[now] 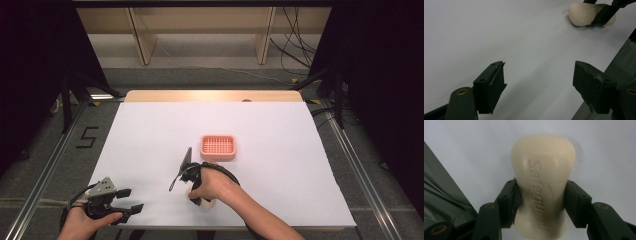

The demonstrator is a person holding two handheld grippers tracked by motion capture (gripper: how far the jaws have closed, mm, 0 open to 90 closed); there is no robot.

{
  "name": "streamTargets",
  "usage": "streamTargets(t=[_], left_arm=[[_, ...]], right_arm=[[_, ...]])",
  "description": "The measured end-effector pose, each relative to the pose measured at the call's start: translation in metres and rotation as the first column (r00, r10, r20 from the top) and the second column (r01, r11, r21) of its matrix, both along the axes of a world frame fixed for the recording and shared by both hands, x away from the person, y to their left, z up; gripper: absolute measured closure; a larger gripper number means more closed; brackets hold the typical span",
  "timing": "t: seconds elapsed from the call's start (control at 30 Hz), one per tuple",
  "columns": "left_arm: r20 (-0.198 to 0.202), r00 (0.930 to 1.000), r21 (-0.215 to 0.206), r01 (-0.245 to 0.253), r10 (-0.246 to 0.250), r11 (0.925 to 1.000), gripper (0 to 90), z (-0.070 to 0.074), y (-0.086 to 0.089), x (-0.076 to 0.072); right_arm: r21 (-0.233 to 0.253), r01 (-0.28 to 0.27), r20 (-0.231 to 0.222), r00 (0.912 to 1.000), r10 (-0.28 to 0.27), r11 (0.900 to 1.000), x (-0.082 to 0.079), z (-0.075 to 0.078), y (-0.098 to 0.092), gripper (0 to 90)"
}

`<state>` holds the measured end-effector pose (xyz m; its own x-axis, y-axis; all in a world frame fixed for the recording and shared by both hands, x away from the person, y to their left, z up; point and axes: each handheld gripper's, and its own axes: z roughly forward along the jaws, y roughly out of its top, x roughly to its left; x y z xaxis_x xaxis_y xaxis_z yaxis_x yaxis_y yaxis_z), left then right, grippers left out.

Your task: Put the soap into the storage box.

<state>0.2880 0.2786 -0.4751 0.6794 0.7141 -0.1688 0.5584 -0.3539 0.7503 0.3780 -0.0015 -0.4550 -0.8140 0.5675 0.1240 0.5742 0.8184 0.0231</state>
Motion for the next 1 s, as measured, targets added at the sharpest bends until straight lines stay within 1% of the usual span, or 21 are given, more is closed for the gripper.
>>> streamTargets(t=[0.03,0.07,0.1,0.17,0.2,0.23,0.33,0.37,0.4,0.43,0.5,0.53,0.63,0.7,0.93,1.0], left_arm=[[0.000,1.0000,-0.005,0.000,0.000,1.0000,24.8,0.0000,-0.0001,-0.0002],[-0.003,1.0000,-0.033,-0.005,0.005,0.9994,24.8,-0.0004,-0.0014,-0.0011],[-0.004,1.0000,-0.034,-0.002,0.002,0.9994,24.8,-0.0003,-0.0013,-0.0011],[-0.005,1.0000,-0.034,-0.002,0.002,0.9994,24.8,-0.0003,-0.0014,-0.0011],[-0.004,1.0000,-0.033,-0.002,0.002,0.9994,24.8,-0.0003,-0.0014,-0.0010],[-0.004,1.0000,-0.034,-0.002,0.001,0.9994,24.8,-0.0002,-0.0014,-0.0011],[-0.004,1.0000,-0.033,-0.002,0.001,0.9995,24.8,-0.0003,-0.0015,-0.0012],[-0.004,1.0000,-0.034,-0.002,0.001,0.9994,24.8,-0.0003,-0.0015,-0.0012],[-0.004,1.0000,-0.033,-0.002,0.001,0.9994,24.8,-0.0003,-0.0015,-0.0012],[-0.004,1.0000,-0.033,-0.002,0.001,0.9994,24.8,-0.0003,-0.0015,-0.0012],[-0.004,1.0000,-0.033,-0.001,0.001,0.9994,24.8,-0.0003,-0.0015,-0.0012],[-0.004,1.0000,-0.034,-0.001,0.001,0.9994,24.8,-0.0003,-0.0015,-0.0012],[-0.004,1.0000,-0.034,-0.001,0.001,0.9994,24.8,-0.0004,-0.0016,-0.0012],[-0.004,1.0000,-0.035,0.001,-0.001,0.9994,24.8,-0.0003,-0.0017,-0.0012],[-0.002,1.0000,-0.037,-0.002,0.002,0.9993,24.8,-0.0003,-0.0015,-0.0014],[-0.005,1.0000,-0.035,0.000,0.000,0.9994,24.8,-0.0002,-0.0013,-0.0013]], right_arm=[[0.004,-0.010,0.007,0.9999,0.010,1.000,0.0006,-0.0005,-0.0001,49.4],[0.006,-0.015,0.005,0.9999,0.015,1.000,0.0007,-0.0009,0.0002,49.6],[0.001,-0.009,0.005,0.9999,0.009,1.000,0.0003,-0.0005,0.0006,49.6],[-0.015,-0.030,0.025,0.9992,0.030,0.999,0.0014,0.0000,0.0007,49.7],[-0.016,-0.021,0.021,0.9995,0.022,1.000,0.0009,-0.0002,0.0010,49.7],[-0.016,-0.025,0.025,0.9994,0.025,1.000,0.0009,-0.0006,0.0010,49.8],[-0.006,-0.065,0.037,0.9972,0.065,0.998,0.0034,-0.0028,-0.0005,49.9],[-0.014,-0.029,0.017,0.9994,0.029,0.999,0.0017,-0.0017,0.0011,49.9],[-0.013,-0.046,0.026,0.9986,0.047,0.999,0.0027,-0.0016,0.0008,49.9],[-0.009,-0.029,0.024,0.9993,0.029,1.000,0.0015,-0.0018,0.0012,49.9],[0.000,-0.024,0.015,0.9996,0.024,1.000,0.0019,-0.0023,0.0012,49.9],[-0.003,-0.022,0.021,0.9995,0.022,1.000,0.0017,-0.0024,0.0014,49.9],[-0.004,-0.008,0.015,0.9999,0.008,1.000,0.0021,-0.0020,0.0016,49.9],[-0.002,-0.019,0.019,0.9996,0.019,1.000,0.0028,-0.0022,0.0014,50.1],[-0.010,-0.011,0.010,0.9999,0.011,1.000,0.0023,-0.0019,0.0022,50.3],[-0.005,-0.040,0.013,0.9991,0.040,0.999,0.0032,-0.0022,0.0021,50.4]])
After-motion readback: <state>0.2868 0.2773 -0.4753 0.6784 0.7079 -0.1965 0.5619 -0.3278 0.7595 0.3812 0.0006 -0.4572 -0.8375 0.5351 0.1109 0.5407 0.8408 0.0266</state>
